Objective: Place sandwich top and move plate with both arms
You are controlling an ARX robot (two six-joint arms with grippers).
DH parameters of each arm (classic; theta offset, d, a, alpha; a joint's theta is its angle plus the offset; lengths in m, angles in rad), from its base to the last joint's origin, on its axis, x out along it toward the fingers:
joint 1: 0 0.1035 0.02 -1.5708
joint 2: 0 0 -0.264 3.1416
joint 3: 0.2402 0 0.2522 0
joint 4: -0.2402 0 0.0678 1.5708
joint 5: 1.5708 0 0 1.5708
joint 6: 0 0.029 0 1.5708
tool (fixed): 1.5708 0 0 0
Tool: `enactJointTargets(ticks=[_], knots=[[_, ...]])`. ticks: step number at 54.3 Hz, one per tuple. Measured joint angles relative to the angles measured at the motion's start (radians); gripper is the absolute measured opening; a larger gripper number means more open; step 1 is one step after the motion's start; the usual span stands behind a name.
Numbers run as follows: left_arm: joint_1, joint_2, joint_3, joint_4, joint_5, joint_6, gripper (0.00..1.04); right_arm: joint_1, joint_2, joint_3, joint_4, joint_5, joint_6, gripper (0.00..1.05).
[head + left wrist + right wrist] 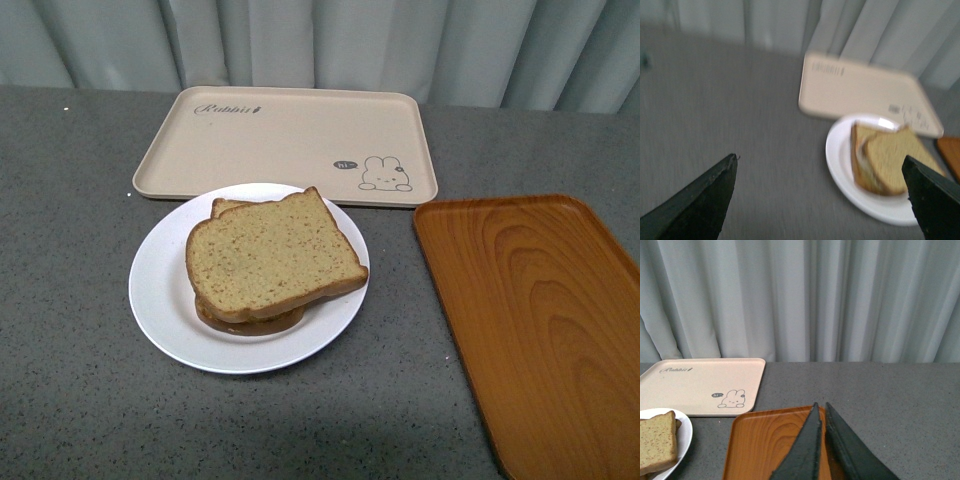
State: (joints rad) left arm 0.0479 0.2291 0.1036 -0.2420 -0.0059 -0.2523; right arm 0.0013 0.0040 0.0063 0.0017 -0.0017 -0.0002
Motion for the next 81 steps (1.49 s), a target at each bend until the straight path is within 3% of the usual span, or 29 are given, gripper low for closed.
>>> enactJointTargets(ticks=[8,16,24,37,81], knots=[[0.042,0.259,0.001,0.167,-0.011,-0.141,0.98,0.000,0.000,0.000,0.000,0.001,0.000,0.44],[-0.011,0.566,0.028,0.401,-0.009,-0.198,0.98,0.000,0.000,0.000,0.000,0.000,0.000,0.67],[-0.065,0.991,0.106,0.668,-0.008,-0.291,0.98,0.000,0.000,0.000,0.000,0.000,0.002,0.98],[-0.074,1.396,0.250,0.834,-0.002,-0.383,0.98,0.000,0.000,0.000,0.000,0.000,0.001,0.96],[-0.139,1.691,0.388,0.907,0.069,-0.426,0.98,0.000,0.000,0.000,0.000,0.000,0.001,0.96]])
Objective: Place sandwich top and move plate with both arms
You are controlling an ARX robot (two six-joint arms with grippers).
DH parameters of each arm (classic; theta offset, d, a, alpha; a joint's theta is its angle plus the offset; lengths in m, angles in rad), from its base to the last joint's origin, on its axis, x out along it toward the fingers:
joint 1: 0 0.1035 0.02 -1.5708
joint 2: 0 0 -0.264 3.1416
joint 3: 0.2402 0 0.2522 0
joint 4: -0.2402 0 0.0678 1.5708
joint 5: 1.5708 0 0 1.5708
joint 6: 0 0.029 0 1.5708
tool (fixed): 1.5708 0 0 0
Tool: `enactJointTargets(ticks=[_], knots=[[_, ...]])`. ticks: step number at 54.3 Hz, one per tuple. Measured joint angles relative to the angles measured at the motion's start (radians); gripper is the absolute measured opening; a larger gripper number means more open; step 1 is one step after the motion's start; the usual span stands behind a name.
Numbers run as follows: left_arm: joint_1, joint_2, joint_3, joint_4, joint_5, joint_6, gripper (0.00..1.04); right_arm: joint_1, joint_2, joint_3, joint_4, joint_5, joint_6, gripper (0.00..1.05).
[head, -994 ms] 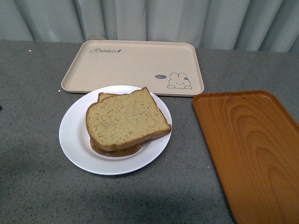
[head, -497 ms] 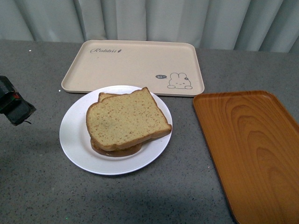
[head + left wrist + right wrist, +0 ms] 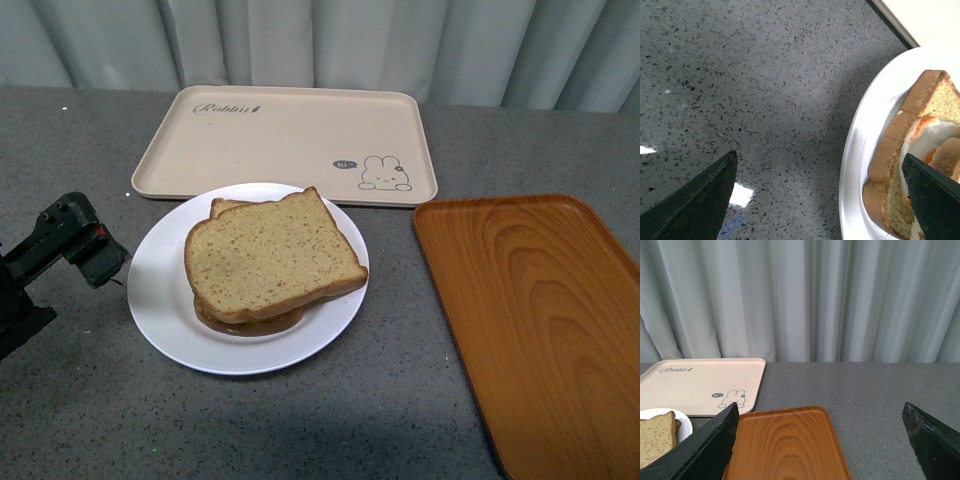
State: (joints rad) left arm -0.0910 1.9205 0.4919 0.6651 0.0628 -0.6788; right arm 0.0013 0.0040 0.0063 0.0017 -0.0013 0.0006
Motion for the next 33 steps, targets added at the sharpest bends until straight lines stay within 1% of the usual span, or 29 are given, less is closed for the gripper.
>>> enactJointTargets(ticks=[9,10,14,20,23,33], knots=[[-0.010,0.039,0.023,-0.002,0.003,-0.003,0.98,0.000,0.000,0.000,0.000,0.000,0.000,0.96],[-0.011,0.042,0.024,-0.002,0.004,-0.003,0.97,0.000,0.000,0.000,0.000,0.000,0.000,0.96],[-0.015,0.067,0.032,-0.004,0.014,-0.008,0.86,0.000,0.000,0.000,0.000,0.000,0.000,0.96],[-0.021,0.096,0.046,-0.004,0.020,-0.016,0.87,0.000,0.000,0.000,0.000,0.000,0.000,0.96],[-0.029,0.108,0.058,-0.003,0.027,-0.023,0.83,0.000,0.000,0.000,0.000,0.000,0.000,0.96],[-0.057,0.136,0.094,0.004,0.049,-0.045,0.82,0.000,0.000,0.000,0.000,0.000,0.000,0.96]])
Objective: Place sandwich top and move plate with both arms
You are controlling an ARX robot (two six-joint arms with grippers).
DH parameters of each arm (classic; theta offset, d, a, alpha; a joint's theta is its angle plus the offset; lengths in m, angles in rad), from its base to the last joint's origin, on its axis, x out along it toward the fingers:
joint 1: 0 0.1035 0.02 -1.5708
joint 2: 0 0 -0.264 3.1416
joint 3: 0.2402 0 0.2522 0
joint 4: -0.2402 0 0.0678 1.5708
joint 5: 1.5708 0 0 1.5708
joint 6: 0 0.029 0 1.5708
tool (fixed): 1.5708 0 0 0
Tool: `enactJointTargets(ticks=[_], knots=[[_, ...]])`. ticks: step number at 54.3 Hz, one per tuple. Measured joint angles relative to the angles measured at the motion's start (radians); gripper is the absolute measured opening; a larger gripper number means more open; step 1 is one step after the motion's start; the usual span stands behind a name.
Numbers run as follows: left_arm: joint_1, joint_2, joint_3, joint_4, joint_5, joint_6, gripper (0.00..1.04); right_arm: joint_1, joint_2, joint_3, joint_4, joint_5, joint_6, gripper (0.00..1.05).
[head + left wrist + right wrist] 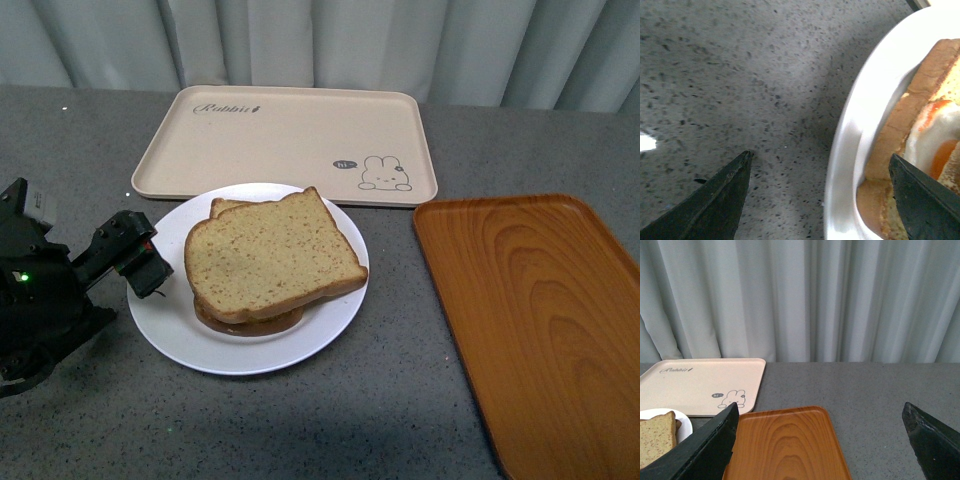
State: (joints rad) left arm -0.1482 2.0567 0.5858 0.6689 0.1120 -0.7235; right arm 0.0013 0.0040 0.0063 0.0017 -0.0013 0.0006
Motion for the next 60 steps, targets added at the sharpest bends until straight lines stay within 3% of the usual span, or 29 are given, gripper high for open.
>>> enactJointTargets(ticks=[28,40,52,60], knots=[[-0.004,0.050,0.026,0.019,0.072,-0.063,0.11,0.000,0.000,0.000,0.000,0.000,0.000,0.96],[0.036,-0.004,-0.001,0.016,0.141,-0.108,0.05,0.000,0.000,0.000,0.000,0.000,0.000,0.96],[0.169,-0.174,-0.150,0.052,0.232,-0.282,0.04,0.000,0.000,0.000,0.000,0.000,0.000,0.96],[0.212,-0.266,-0.210,0.113,0.254,-0.391,0.04,0.000,0.000,0.000,0.000,0.000,0.000,0.96]])
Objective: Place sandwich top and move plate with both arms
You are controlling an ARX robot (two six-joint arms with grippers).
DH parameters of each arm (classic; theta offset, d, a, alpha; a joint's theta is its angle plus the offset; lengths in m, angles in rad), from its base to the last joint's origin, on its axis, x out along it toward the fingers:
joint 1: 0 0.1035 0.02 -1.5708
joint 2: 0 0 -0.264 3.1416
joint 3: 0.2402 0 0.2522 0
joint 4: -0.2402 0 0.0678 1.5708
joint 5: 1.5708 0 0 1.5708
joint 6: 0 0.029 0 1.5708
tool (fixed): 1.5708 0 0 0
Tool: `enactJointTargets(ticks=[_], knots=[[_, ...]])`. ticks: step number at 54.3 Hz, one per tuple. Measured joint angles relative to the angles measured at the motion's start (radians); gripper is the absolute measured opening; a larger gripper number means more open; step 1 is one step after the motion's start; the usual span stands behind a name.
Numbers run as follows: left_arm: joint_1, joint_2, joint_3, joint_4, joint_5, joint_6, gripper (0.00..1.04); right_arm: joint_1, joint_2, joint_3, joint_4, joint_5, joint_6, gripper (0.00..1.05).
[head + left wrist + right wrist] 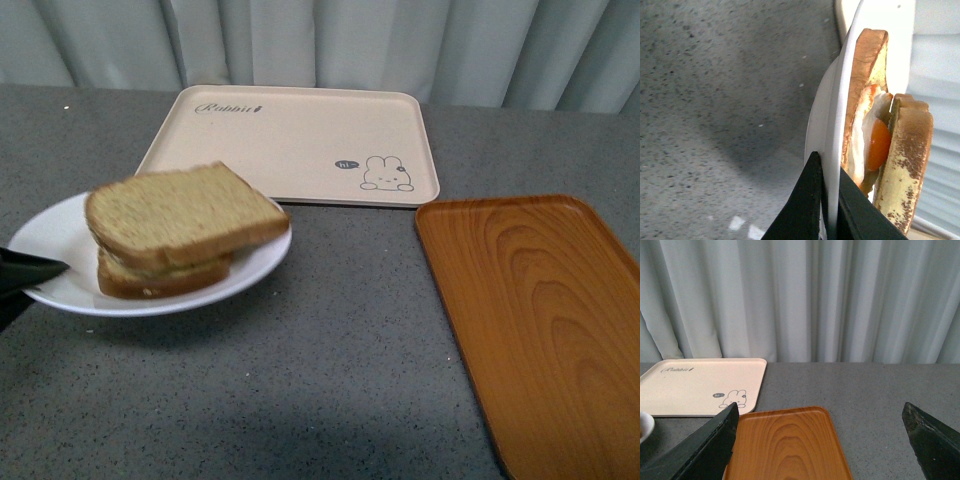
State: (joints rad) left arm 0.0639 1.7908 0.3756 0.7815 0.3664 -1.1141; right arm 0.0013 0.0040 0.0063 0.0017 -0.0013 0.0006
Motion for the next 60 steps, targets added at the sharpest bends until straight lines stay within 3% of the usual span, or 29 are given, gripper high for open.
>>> enactJointTargets(ticks=[13,37,60], knots=[[-0.040,-0.040,0.029,0.057,-0.021,-0.140,0.04,0.000,0.000,0.000,0.000,0.000,0.000,0.96],[-0.201,0.210,0.422,0.029,-0.119,-0.205,0.04,0.000,0.000,0.000,0.000,0.000,0.000,0.96],[-0.260,0.507,0.768,-0.086,-0.185,-0.208,0.04,0.000,0.000,0.000,0.000,0.000,0.000,0.96]])
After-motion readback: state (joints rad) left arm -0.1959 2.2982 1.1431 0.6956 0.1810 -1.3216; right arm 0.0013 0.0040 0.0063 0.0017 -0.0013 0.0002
